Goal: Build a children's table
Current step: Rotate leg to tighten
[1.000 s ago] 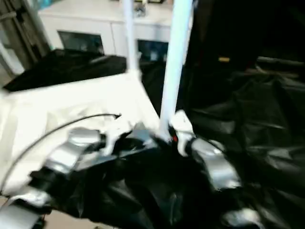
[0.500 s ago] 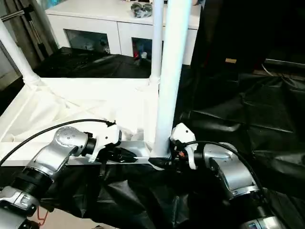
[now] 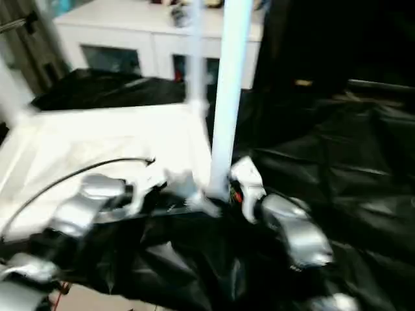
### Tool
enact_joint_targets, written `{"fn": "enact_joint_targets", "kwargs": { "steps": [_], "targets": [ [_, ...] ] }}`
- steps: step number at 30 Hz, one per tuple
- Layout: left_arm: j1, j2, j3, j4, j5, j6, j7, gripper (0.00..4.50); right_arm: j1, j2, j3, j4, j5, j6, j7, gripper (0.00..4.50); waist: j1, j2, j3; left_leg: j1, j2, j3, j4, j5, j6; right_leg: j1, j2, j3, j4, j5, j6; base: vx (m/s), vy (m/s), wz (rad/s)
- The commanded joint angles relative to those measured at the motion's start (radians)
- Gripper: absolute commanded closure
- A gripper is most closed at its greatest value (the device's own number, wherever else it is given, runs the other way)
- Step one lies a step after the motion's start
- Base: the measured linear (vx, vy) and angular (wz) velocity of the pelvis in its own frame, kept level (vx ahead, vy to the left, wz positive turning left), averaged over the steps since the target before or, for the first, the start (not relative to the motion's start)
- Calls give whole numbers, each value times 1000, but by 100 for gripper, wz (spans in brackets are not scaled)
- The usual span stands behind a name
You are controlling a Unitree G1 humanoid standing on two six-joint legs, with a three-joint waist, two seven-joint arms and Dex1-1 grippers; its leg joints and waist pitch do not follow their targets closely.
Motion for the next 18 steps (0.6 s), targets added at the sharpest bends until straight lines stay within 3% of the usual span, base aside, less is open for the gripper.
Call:
{"fn": "enact_joint_targets", "kwargs": {
  "steps": [1,3,4,5,6,8,10,12,13,14,16,17,18],
  "targets": [
    [-31,-73,-26,-10,-7,11,73,450,20,74,95,67,-26,55,-41,180,-5,-4,-32,23,3,-13,-69,-481,-27,7,-42,10,-118,-682,-65,0,0,0],
    [-29,-106,-36,-18,2,25,94,450,4,118,88,97,-47,55,-107,180,-17,-9,-28,29,0,-19,-67,-533,-23,4,-39,-8,-134,-722,-35,0,0,0],
    [-27,-114,-45,-22,6,24,92,450,-3,124,93,106,-59,42,-119,180,-17,-9,-28,29,0,-19,-67,-533,-23,4,-39,-8,-134,-722,-35,0,0,0],
    [-24,-127,-58,-25,13,19,87,450,-21,132,101,126,-77,7,-137,180,-25,-2,-28,31,1,-24,-71,-561,-19,9,-38,-19,-143,-716,-22,0,0,0],
    [-24,-127,-58,-25,13,19,87,450,-21,132,101,126,-77,7,-137,125,-31,3,-27,29,3,-29,-77,-585,-18,15,-36,-26,-144,-694,-19,0,0,0],
    [-23,-120,-66,-19,20,8,76,450,-27,133,81,121,-47,7,-110,111,-37,14,-27,29,11,-37,-88,-630,-13,27,-36,-36,-142,-629,-32,-15,51,-8],
    [-20,-107,-68,-22,21,-1,64,450,-28,118,84,116,-50,-18,-88,98,-40,19,-27,29,14,-41,-95,-654,-19,31,-42,-34,-139,-582,-51,0,0,0],
    [-19,-100,-68,-27,20,-2,57,450,-28,111,89,115,-59,-39,-82,76,-45,10,-28,32,7,-36,-89,-644,-16,22,-46,-29,-140,-595,-64,0,0,0],
    [-16,-85,-71,-35,17,-11,35,450,-28,97,89,108,-53,-57,-54,76,-44,8,-29,29,6,-36,-89,-630,-12,25,-48,-27,-138,-595,-66,0,0,0],
    [-13,-69,-73,-42,14,-22,11,450,-26,79,91,97,-43,-85,-10,76,-43,6,-33,17,7,-38,-92,-600,-3,33,-54,-22,-131,-582,-68,0,0,0],
    [-3,-32,-77,-60,1,-46,-60,450,-16,22,110,67,-23,-158,113,76,-36,7,-37,11,12,-36,-94,-556,5,34,-58,-10,-121,-519,-97,0,0,0],
    [2,-19,-79,-67,-4,-47,-86,450,-8,0,118,49,-11,-172,164,76,-34,11,-42,6,16,-32,-93,-525,13,38,-55,-2,-112,-443,-123,0,0,0],
    [4,-8,-81,-70,-8,-56,-107,450,-4,-16,119,36,-1,-178,199,76,-32,7,-46,-2,16,-25,-91,-464,27,41,-53,5,-99,-346,-161,0,0,0]
  ]
}}
